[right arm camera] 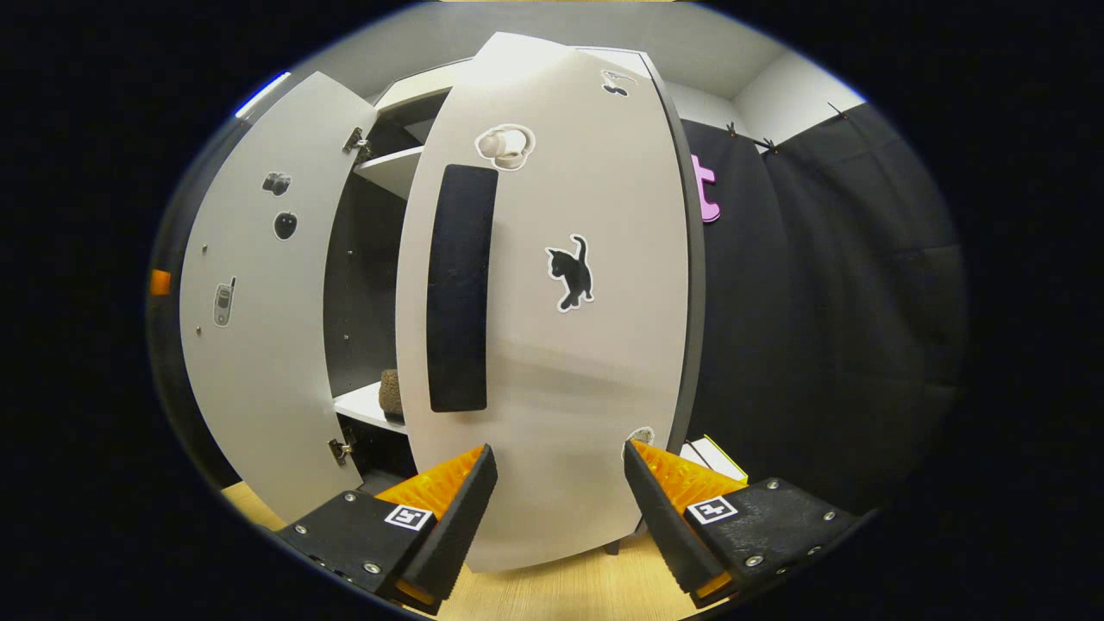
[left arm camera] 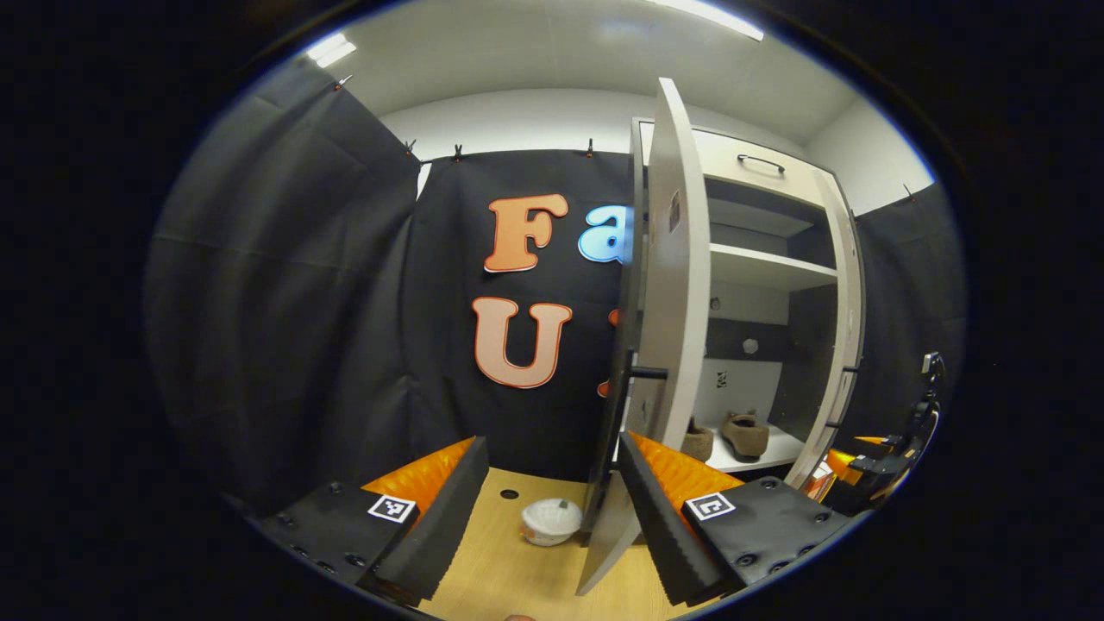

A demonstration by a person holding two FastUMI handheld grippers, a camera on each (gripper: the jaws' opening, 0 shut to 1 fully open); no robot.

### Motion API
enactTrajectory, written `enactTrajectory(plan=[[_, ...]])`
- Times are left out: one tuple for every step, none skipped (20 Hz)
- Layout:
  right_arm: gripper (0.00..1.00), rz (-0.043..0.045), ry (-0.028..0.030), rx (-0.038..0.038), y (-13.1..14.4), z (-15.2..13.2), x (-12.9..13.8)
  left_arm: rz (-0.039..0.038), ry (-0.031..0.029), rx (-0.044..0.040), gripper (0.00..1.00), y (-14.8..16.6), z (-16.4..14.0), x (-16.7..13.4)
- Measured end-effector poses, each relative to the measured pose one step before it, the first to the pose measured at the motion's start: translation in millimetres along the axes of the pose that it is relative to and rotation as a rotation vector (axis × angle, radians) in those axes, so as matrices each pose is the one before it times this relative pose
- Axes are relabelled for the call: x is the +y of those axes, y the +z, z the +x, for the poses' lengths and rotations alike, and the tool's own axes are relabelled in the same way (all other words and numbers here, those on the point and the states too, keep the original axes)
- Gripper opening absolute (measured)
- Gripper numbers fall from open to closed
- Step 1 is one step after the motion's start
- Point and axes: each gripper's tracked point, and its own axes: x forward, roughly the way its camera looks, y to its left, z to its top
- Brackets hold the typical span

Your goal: Grab one shoe with the right hand and put it into the shoe cabinet, grab the other shoe with the left hand and put it into the shoe cabinet; then close the right door with the right hand and the left door with the left hand.

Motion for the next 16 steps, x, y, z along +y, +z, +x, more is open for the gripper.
enactTrajectory(plan=[[0.86, -0.00344, -0.00420, -0.00250, 0.72, -0.82, -1.02, 0.00168, 0.00622, 0.00892, 0.98, -9.26, 5.18, 5.76], [0.86, -0.00159, -0.00281, -0.00108, 0.20, 0.14, -0.47, 0.00071, 0.00051, 0.00602, 0.98, -9.26, 4.80, 2.95], [0.86, 0.00006, -0.00289, -0.00014, -0.08, -0.41, -0.64, 0.00172, -0.00036, -0.00012, 0.98, -9.22, 5.96, 3.91], [0.86, 0.00097, -0.00077, 0.00074, 0.27, -1.16, -0.28, 0.00574, 0.00351, -0.00177, 0.96, -8.74, 6.78, 3.07], [0.86, 0.00048, -0.00133, 0.00127, -0.44, -1.10, 0.15, 0.00988, 0.01021, 0.00199, 0.97, -8.80, 3.33, 4.98], [0.86, -0.00069, -0.00108, 0.00132, -0.40, -0.34, 0.00, 0.01036, 0.00645, 0.00383, 0.98, -11.15, 4.32, 4.28], [0.86, -0.00196, -0.00152, 0.00197, -0.79, -1.28, -0.80, 0.00640, 0.00245, 0.01248, 0.96, -11.83, 4.84, 1.02], [0.86, -0.00367, -0.00126, 0.00232, -1.01, -2.37, -0.96, 0.00044, -0.00981, 0.01146, 0.98, -9.84, 8.96, -3.26], [0.86, -0.00393, -0.00149, 0.00310, -1.18, -2.27, -0.93, -0.00361, -0.01193, 0.00559, 0.96, -7.03, 5.24, -4.05], [0.86, -0.00301, -0.00229, 0.00134, -0.02, -2.70, -0.85, -0.00314, -0.01606, 0.00229, 0.95, -4.98, 2.01, -6.09], [0.86, -0.00231, -0.00248, 0.00331, -0.80, -1.67, -1.62, -0.00007, -0.01315, 0.00561, 0.97, -4.93, 2.51, -6.65], [0.92, -0.00110, -0.00189, 0.00240, -0.50, -1.49, -1.44, 0.00481, -0.01030, 0.00491, 0.96, -4.51, 0.98, -4.40], [0.92, -0.00022, -0.00183, 0.00085, -0.43, -1.56, -0.73, 0.00627, -0.00614, 0.00170, 0.95, -2.39, -0.07, -4.37], [0.92, 0.00003, -0.00194, 0.00101, 0.19, -1.73, -1.01, 0.00420, -0.00813, 0.00369, 0.95, -2.56, 2.28, -3.75], [0.92, 0.00065, -0.00240, -0.00019, -0.25, -1.30, -1.18, 0.00201, -0.01344, 0.00553, 0.95, -1.72, 1.30, -5.25], [0.92, 0.00030, -0.00142, 0.00027, -0.18, -1.40, -1.17, -0.00058, -0.01571, 0.00162, 0.94, -0.62, 0.54, -5.76]])
